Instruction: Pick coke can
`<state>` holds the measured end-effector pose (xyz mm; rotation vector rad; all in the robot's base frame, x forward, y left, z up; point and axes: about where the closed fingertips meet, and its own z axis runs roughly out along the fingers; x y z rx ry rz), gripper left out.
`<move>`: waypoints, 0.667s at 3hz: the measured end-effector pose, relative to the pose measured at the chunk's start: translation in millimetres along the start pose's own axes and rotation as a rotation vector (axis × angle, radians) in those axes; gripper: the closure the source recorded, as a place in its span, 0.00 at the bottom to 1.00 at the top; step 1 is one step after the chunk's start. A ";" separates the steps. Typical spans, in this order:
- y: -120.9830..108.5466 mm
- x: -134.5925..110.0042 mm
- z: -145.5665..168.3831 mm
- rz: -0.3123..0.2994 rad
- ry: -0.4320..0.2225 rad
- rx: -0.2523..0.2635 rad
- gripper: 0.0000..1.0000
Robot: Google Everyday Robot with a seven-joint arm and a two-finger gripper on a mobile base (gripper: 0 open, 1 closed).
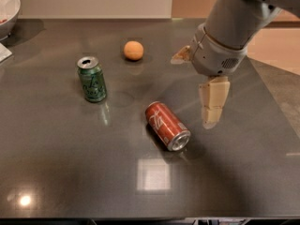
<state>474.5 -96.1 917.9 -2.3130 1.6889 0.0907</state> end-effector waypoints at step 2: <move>-9.8 -21.8 19.8 -0.034 -0.022 -0.066 0.00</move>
Offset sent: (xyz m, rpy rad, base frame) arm 0.0028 0.0432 -0.0235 -0.0170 0.1165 0.0765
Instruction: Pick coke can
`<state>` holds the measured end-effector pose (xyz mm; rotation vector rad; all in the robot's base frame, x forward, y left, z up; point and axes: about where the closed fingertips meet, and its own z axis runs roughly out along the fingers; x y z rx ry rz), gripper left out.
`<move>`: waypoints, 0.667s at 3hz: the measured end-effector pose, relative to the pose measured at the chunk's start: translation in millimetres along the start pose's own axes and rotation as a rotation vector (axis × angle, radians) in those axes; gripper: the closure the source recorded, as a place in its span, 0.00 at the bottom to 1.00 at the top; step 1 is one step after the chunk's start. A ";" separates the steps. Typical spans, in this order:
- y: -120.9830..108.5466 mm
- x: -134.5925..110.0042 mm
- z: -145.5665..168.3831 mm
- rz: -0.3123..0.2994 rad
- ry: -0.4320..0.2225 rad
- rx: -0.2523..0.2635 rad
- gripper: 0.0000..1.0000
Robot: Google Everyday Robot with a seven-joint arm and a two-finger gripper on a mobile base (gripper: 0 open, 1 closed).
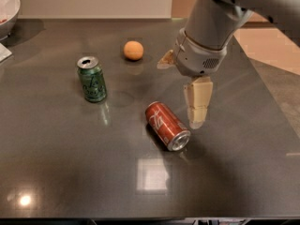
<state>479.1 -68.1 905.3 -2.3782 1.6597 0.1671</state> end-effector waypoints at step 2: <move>-2.2 -15.2 20.4 0.020 0.010 -0.101 0.00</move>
Offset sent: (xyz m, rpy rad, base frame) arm -0.0110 0.0246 -0.0250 -0.1001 0.2079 -0.0073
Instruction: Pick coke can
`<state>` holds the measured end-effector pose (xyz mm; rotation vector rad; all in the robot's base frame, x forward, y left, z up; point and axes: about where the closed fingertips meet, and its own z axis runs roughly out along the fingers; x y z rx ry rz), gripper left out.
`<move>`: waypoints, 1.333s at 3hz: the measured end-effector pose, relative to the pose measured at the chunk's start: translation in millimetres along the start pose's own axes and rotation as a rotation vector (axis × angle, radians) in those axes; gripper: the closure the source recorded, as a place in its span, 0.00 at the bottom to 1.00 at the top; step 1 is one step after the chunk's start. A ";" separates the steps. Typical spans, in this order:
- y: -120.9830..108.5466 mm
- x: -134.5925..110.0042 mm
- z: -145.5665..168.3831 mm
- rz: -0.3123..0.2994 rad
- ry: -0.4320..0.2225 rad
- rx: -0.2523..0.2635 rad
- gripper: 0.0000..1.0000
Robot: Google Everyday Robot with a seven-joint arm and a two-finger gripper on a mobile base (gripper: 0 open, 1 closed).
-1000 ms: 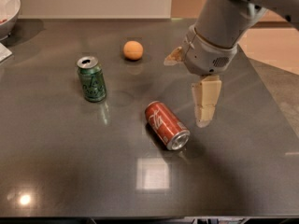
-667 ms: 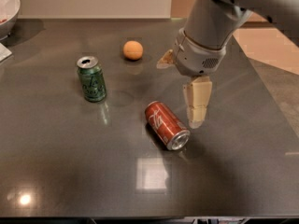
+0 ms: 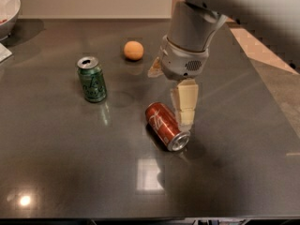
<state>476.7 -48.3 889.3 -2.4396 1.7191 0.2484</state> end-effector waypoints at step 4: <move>-4.4 -1.0 3.9 0.572 0.019 0.118 0.00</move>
Offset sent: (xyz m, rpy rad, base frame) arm 0.0042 0.0076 0.0040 0.0031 0.1489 -0.4259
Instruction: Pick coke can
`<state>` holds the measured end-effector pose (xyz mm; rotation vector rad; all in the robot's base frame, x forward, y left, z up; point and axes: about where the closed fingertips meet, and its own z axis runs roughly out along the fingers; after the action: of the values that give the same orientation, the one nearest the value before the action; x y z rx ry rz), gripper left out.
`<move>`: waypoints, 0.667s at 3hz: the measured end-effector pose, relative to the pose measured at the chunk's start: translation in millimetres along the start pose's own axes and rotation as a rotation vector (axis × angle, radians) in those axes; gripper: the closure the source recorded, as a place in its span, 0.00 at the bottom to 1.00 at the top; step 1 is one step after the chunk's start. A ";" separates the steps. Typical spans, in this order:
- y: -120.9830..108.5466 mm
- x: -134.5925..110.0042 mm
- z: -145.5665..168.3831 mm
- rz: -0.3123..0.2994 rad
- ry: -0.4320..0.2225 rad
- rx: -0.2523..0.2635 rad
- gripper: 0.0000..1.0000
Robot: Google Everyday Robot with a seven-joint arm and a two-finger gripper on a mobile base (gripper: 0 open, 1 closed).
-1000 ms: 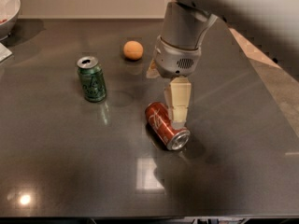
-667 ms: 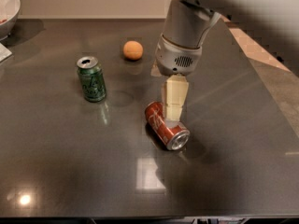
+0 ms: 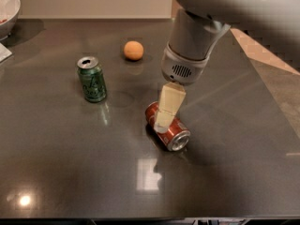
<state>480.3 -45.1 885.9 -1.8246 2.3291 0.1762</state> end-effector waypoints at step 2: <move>23.7 -2.5 29.1 0.195 0.057 0.028 0.00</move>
Offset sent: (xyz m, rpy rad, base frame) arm -0.0328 0.0243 -0.0534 -0.0791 0.0779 -0.2794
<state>459.8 -31.2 857.6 -1.6089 2.5340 0.1169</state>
